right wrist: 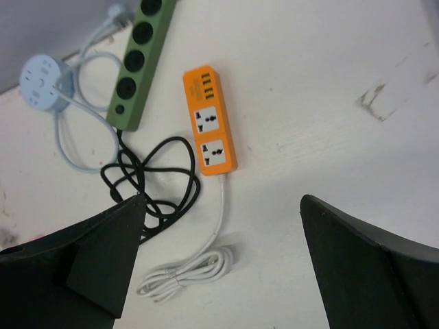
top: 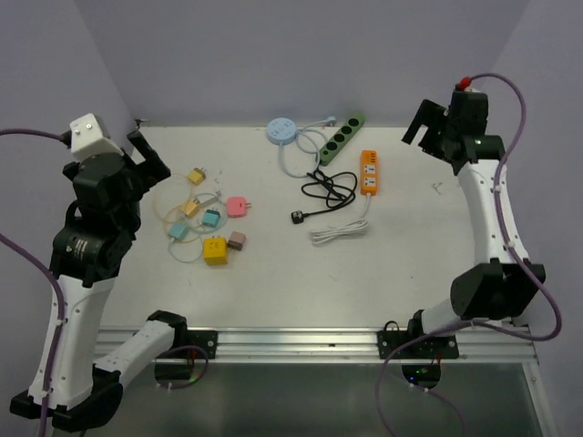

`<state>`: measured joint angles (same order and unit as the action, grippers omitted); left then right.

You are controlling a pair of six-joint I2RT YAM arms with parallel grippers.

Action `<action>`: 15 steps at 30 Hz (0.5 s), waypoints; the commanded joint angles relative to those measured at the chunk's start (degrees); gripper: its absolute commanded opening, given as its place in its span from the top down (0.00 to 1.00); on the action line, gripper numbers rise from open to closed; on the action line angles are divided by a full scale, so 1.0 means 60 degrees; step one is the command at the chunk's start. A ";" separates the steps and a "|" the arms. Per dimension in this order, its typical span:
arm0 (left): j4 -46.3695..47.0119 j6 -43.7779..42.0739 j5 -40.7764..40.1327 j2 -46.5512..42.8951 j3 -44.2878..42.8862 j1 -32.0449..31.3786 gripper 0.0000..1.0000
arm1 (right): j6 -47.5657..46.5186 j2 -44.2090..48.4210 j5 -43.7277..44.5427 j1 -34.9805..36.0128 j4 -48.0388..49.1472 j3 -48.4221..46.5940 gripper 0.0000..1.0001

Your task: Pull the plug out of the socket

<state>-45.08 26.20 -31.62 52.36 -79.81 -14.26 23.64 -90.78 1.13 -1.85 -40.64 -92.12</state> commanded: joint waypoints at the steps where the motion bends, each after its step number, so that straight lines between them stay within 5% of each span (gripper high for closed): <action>1: -0.0308 -0.0703 -0.1188 -0.0157 -0.1227 0.0077 0.00 | -0.0702 0.1563 0.1070 0.0015 -0.0887 -0.0963 0.01; 15: -0.0589 -0.1552 -0.3226 0.0297 -0.4086 -0.1035 0.01 | -0.1801 0.5813 0.2127 0.0015 0.0533 -0.0454 0.01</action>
<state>-48.18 19.68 -46.41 53.36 -102.50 -19.29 15.51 -56.23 11.64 -1.83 -39.22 -96.68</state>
